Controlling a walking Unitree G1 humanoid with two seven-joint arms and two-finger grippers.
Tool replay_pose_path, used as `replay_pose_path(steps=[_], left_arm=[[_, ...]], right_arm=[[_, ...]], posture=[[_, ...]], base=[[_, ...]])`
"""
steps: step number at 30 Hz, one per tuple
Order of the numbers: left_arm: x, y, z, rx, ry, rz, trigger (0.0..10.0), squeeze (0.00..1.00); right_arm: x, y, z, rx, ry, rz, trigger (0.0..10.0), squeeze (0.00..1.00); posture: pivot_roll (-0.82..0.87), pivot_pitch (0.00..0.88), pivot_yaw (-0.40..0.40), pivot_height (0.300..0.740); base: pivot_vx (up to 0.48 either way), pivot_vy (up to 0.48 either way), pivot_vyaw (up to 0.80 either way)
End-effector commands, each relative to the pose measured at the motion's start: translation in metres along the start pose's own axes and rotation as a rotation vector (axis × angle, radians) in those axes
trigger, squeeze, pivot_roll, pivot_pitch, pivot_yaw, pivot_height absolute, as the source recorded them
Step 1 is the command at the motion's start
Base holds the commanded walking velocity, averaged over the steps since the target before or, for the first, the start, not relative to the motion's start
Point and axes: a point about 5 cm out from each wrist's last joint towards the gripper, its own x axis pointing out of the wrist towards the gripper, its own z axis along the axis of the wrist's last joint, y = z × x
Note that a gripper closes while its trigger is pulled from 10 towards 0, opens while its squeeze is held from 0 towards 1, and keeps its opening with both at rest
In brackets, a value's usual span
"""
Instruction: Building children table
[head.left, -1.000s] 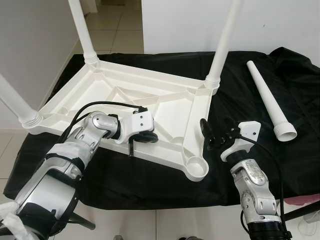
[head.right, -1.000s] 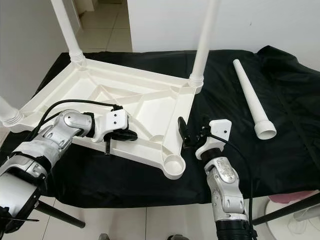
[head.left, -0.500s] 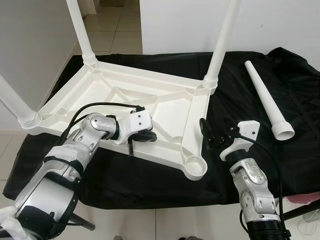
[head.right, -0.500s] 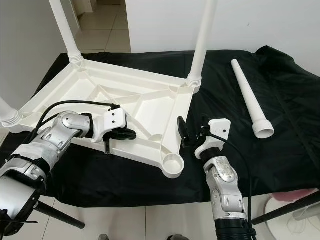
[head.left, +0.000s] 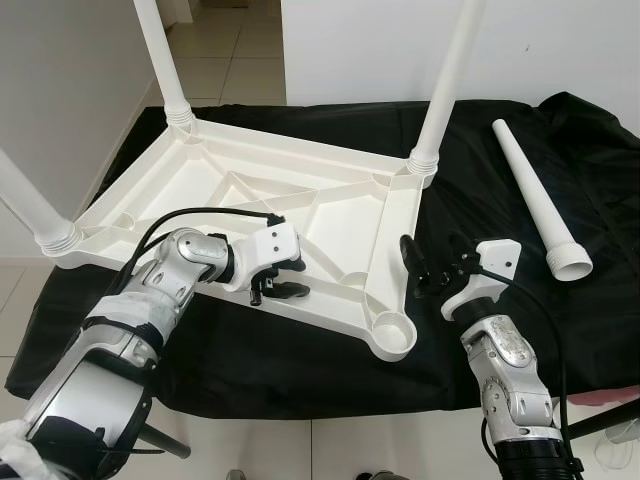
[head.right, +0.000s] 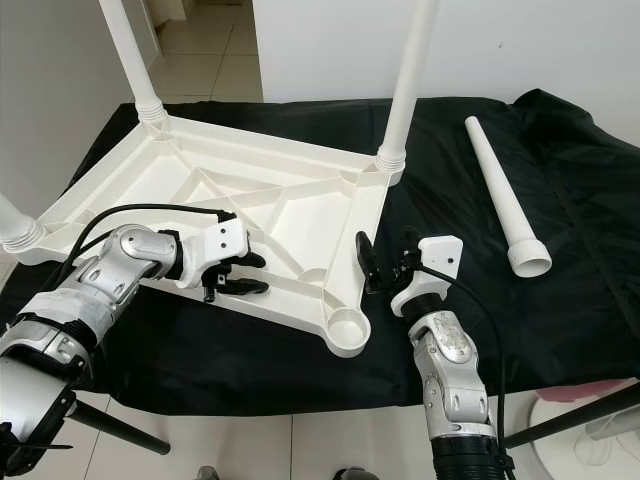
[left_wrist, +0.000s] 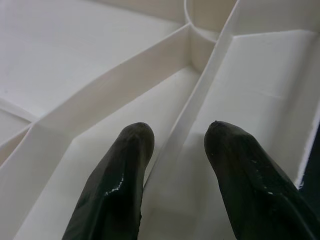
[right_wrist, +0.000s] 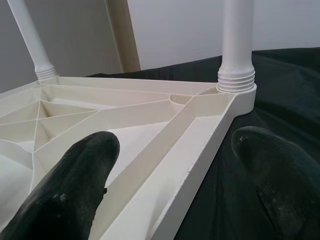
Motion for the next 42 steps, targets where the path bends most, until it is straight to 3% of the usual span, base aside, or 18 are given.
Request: replay_pose_path(steps=[1, 6, 12, 13, 14, 18, 19, 25, 26, 27, 28, 29, 30, 34, 35, 40, 41, 42], left_arm=[[0.001, 0.0, -0.011, -0.034, 0.057, 0.049, 10.0, 0.0], [0.005, 0.004, -0.021, -0.06, 0.158, 0.137, 10.0, 0.0], [0.005, 0.008, -0.027, -0.08, 0.206, 0.205, 9.6, 0.0], [0.005, 0.008, -0.027, -0.084, 0.209, 0.211, 8.9, 0.0], [0.005, 0.009, -0.027, -0.081, 0.209, 0.214, 4.9, 0.0], [0.004, 0.009, -0.027, -0.077, 0.21, 0.218, 4.9, 0.0], [0.004, 0.009, -0.027, -0.075, 0.213, 0.215, 0.0, 0.0], [0.002, 0.012, -0.028, -0.074, 0.226, 0.218, 0.0, 0.0], [0.002, 0.011, -0.028, -0.068, 0.226, 0.211, 0.9, 0.0], [0.002, 0.011, -0.028, -0.068, 0.226, 0.211, 0.9, 0.0], [0.002, 0.011, -0.027, -0.061, 0.222, 0.204, 3.3, 0.0], [0.003, 0.01, -0.026, -0.053, 0.214, 0.197, 9.3, 0.0], [0.005, 0.008, -0.024, -0.049, 0.2, 0.18, 10.0, 0.0], [0.007, 0.006, -0.021, -0.054, 0.176, 0.155, 10.0, 0.0], [0.008, 0.004, -0.019, -0.056, 0.159, 0.138, 10.0, 1.0], [0.008, -0.001, -0.011, -0.033, 0.079, 0.065, 10.0, 1.0], [0.008, -0.002, -0.007, -0.036, 0.054, 0.055, 10.0, 0.0], [0.008, -0.002, -0.004, -0.037, 0.026, 0.051, 10.0, 0.0]], right_arm=[[0.0, 0.0, 0.0, 0.003, 0.0, 0.001, 10.0, 0.0], [0.0, 0.0, 0.001, 0.004, -0.002, 0.002, 10.0, 0.0], [0.0, 0.0, 0.0, 0.007, 0.001, 0.003, 10.0, 0.0], [0.0, 0.001, 0.0, 0.007, 0.003, 0.004, 10.0, 0.0], [-0.001, 0.001, 0.0, 0.007, 0.003, 0.003, 10.0, 0.0], [-0.001, 0.001, 0.0, 0.006, 0.004, 0.003, 10.0, 0.0], [-0.001, 0.001, 0.0, 0.006, 0.005, 0.003, 10.0, 0.0], [-0.001, 0.0, 0.0, 0.005, 0.006, 0.001, 10.0, 0.0], [-0.001, 0.0, -0.001, 0.005, 0.006, 0.001, 10.0, 0.0], [-0.001, 0.0, -0.001, 0.005, 0.006, 0.001, 10.0, 0.0], [-0.001, 0.0, -0.001, 0.006, 0.007, 0.002, 10.0, 0.0], [-0.001, 0.0, -0.001, 0.005, 0.008, 0.002, 10.0, 0.0], [-0.001, 0.0, -0.001, 0.006, 0.009, 0.002, 10.0, 0.0], [-0.001, 0.0, -0.001, 0.006, 0.009, 0.003, 10.0, 0.0], [-0.001, 0.001, -0.001, 0.006, 0.009, 0.003, 10.0, 0.0], [0.0, 0.0, -0.002, 0.005, 0.008, 0.0, 10.0, 0.0], [0.0, -0.001, -0.002, 0.004, 0.008, -0.002, 10.0, 0.0], [0.0, -0.001, -0.002, 0.003, 0.007, -0.005, 10.0, 0.0]], posture=[[-0.03, 0.064, 0.039, 0.74], [-0.03, 0.069, 0.037, 0.74], [-0.03, 0.071, 0.038, 0.74], [-0.03, 0.072, 0.039, 0.74], [-0.03, 0.072, 0.039, 0.74], [-0.03, 0.072, 0.039, 0.74], [-0.03, 0.073, 0.039, 0.74], [-0.03, 0.074, 0.04, 0.74], [-0.03, 0.073, 0.041, 0.74], [-0.03, 0.073, 0.041, 0.74], [-0.03, 0.074, 0.041, 0.74], [-0.03, 0.074, 0.04, 0.74], [-0.03, 0.073, 0.041, 0.74], [-0.03, 0.072, 0.041, 0.74], [-0.03, 0.072, 0.04, 0.74], [-0.03, 0.068, 0.039, 0.74], [-0.03, 0.067, 0.039, 0.74], [-0.03, 0.067, 0.039, 0.74]], base=[[0.0, 0.0, 0.0], [0.0, 0.0, 0.0], [0.0, 0.0, 0.0], [0.0, 0.0, 0.0], [0.0, 0.0, 0.0], [0.0, 0.0, 0.0], [0.0, 0.0, 0.0], [0.0, 0.0, 0.0], [0.0, 0.0, 0.0], [0.0, 0.0, 0.0], [0.0, 0.0, 0.0], [0.0, 0.0, 0.0], [0.0, 0.0, 0.0], [0.0, 0.0, 0.0], [0.0, 0.0, 0.0], [0.0, 0.0, 0.0], [0.0, 0.0, 0.0], [0.0, 0.0, 0.0]])
